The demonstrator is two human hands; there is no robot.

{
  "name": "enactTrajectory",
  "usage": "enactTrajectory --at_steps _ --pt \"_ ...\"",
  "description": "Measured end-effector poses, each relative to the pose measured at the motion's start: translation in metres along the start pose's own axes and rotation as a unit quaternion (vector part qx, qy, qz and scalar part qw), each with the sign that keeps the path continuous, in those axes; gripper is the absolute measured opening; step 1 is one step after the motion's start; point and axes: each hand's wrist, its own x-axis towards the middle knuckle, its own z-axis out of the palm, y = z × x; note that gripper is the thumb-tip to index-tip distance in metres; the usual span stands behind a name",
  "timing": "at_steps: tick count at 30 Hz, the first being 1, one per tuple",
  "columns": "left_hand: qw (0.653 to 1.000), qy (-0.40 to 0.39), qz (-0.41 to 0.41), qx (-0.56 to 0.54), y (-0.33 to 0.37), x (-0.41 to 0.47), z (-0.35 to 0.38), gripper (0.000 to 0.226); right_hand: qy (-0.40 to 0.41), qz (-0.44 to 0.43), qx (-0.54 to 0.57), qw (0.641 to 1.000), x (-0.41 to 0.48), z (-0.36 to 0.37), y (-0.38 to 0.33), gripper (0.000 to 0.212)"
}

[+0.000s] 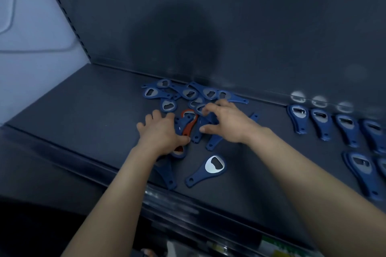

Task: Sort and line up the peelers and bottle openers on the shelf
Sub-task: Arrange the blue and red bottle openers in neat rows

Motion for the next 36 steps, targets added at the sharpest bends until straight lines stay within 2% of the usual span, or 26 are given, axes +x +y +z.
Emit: enactTrajectory --at_steps 2,6,9,12,15,18,22,25,28,31,34,36 --pt "0.999 -0.009 0.011 -0.047 -0.001 -0.002 0.000 0.075 0.023 0.007 0.005 1.000 0.001 0.001 -0.001 0.046" --pt "0.978 -0.005 0.013 -0.206 -0.003 -0.006 -0.002 0.067 0.027 0.057 0.079 0.995 0.005 0.000 -0.005 0.077" --pt "0.955 0.024 0.006 -0.296 -0.006 -0.005 -0.004 0.046 0.047 0.094 0.128 0.986 0.008 0.002 -0.008 0.080" --pt "0.944 0.028 -0.018 -0.328 -0.009 -0.004 -0.005 0.022 0.049 0.113 0.078 0.989 0.010 0.007 -0.019 0.081" --pt "0.935 0.056 -0.044 -0.349 -0.011 -0.007 -0.006 0.011 0.021 0.114 0.087 0.989 0.013 0.006 -0.025 0.074" --pt "0.927 0.103 -0.060 -0.356 -0.013 -0.010 -0.009 0.026 0.014 0.120 0.130 0.984 0.011 0.004 -0.021 0.066" --pt "0.916 0.109 -0.044 -0.383 0.001 -0.014 -0.011 0.017 0.057 0.121 0.166 0.977 0.005 0.002 -0.012 0.033" --pt "0.930 0.085 0.008 -0.358 0.024 -0.016 -0.007 0.018 0.081 0.106 0.162 0.978 0.002 0.001 -0.003 0.014" --pt "0.956 0.052 0.044 -0.285 0.043 -0.015 0.000 0.021 0.100 0.131 0.223 0.961 -0.002 0.001 0.009 0.018" --pt "0.979 0.028 0.029 -0.198 0.055 -0.012 0.007 0.044 0.152 0.139 0.256 0.945 -0.009 -0.004 0.023 0.015" --pt "0.991 0.042 0.046 -0.120 0.062 -0.007 0.008 0.054 0.197 0.133 0.263 0.935 -0.019 -0.013 0.033 0.009" --pt "0.992 0.033 0.052 -0.107 0.065 -0.004 0.007 0.055 0.202 0.128 0.252 0.938 -0.027 -0.017 0.039 0.012"
